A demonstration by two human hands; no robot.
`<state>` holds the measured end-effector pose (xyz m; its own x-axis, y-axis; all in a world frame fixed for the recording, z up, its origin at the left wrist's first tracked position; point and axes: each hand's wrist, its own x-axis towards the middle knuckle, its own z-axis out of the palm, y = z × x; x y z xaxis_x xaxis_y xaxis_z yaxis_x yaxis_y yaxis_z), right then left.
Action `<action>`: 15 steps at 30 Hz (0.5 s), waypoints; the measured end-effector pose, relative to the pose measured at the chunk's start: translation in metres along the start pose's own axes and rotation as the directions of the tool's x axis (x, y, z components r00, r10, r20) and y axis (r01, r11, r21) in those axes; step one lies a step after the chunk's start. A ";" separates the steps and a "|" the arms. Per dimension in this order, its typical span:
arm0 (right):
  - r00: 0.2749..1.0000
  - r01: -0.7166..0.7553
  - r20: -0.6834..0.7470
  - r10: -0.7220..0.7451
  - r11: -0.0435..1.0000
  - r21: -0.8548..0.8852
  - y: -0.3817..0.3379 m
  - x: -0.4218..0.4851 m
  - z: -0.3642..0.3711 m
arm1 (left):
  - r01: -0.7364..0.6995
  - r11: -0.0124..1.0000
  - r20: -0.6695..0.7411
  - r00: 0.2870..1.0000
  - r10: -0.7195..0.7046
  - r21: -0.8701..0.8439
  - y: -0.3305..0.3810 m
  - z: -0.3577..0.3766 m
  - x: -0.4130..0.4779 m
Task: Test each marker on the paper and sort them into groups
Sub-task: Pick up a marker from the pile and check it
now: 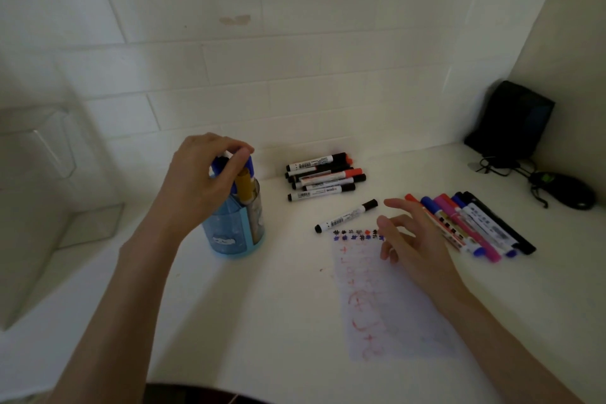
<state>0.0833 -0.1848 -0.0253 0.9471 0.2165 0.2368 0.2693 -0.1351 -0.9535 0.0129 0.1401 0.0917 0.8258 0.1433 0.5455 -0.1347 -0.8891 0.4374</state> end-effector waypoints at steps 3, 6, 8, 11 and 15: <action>1.000 -0.004 -0.007 0.004 1.000 0.005 0.000 0.000 0.000 | -0.015 1.000 0.044 0.999 0.014 0.016 0.003 0.001 -0.006; 1.000 -0.008 -0.012 0.008 1.000 0.008 0.000 0.000 0.000 | 0.003 1.000 0.010 1.000 -0.003 0.002 0.006 0.006 -0.011; 1.000 -0.014 -0.014 0.015 1.000 0.016 0.000 0.000 0.000 | -0.021 1.000 -0.145 0.989 0.024 0.019 0.011 0.009 -0.013; 0.999 -0.027 -0.026 0.027 1.000 0.005 0.000 0.001 0.000 | -0.254 0.966 -0.412 0.877 0.247 0.039 0.036 0.026 -0.019; 0.999 -0.025 -0.048 0.024 0.999 -0.022 0.000 0.000 -0.001 | -0.329 0.944 -0.028 0.944 0.330 0.033 0.072 0.088 -0.028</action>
<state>0.0837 -0.1856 -0.0251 0.9606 0.1664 0.2226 0.2492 -0.1615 -0.9549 0.0283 0.0342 0.0449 0.7194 -0.1456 0.6791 -0.3803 -0.9008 0.2096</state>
